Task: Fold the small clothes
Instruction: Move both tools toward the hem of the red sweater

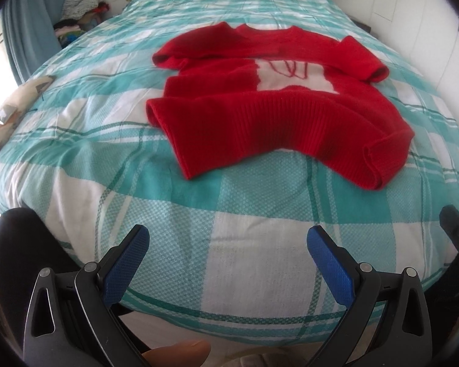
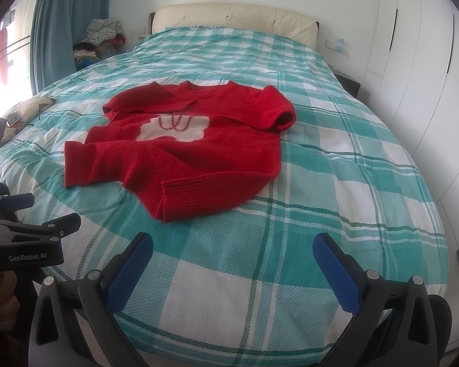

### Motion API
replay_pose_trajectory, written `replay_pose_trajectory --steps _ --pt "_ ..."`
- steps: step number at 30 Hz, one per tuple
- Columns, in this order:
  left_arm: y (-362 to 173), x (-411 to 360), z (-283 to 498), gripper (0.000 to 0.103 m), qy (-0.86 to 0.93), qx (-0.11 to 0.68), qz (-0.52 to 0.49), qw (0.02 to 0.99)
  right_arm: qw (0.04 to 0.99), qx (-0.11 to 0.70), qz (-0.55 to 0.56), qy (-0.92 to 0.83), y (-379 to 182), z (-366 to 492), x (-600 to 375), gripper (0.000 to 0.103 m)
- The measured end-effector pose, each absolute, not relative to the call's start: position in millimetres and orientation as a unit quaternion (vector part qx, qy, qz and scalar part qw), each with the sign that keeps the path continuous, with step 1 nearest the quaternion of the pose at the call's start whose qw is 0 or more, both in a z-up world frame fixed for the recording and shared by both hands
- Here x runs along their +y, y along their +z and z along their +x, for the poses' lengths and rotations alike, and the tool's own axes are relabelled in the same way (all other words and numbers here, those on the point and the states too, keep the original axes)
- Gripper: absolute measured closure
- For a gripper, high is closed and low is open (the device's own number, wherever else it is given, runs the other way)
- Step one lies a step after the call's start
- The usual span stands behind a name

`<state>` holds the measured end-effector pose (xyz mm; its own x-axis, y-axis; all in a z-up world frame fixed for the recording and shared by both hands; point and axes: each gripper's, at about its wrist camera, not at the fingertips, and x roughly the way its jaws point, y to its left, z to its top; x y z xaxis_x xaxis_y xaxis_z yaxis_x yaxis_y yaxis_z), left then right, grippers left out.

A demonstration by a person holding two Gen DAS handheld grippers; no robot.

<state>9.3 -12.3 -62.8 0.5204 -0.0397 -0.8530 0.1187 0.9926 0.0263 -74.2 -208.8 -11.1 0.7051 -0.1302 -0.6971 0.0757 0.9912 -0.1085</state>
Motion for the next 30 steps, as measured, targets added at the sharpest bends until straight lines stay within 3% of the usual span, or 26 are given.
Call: replay_pose_trajectory --steps 30 --pt "-89 -15 16 0.000 -0.040 0.521 0.050 0.851 0.891 0.428 -0.071 -0.131 -26 -65 -223 0.000"
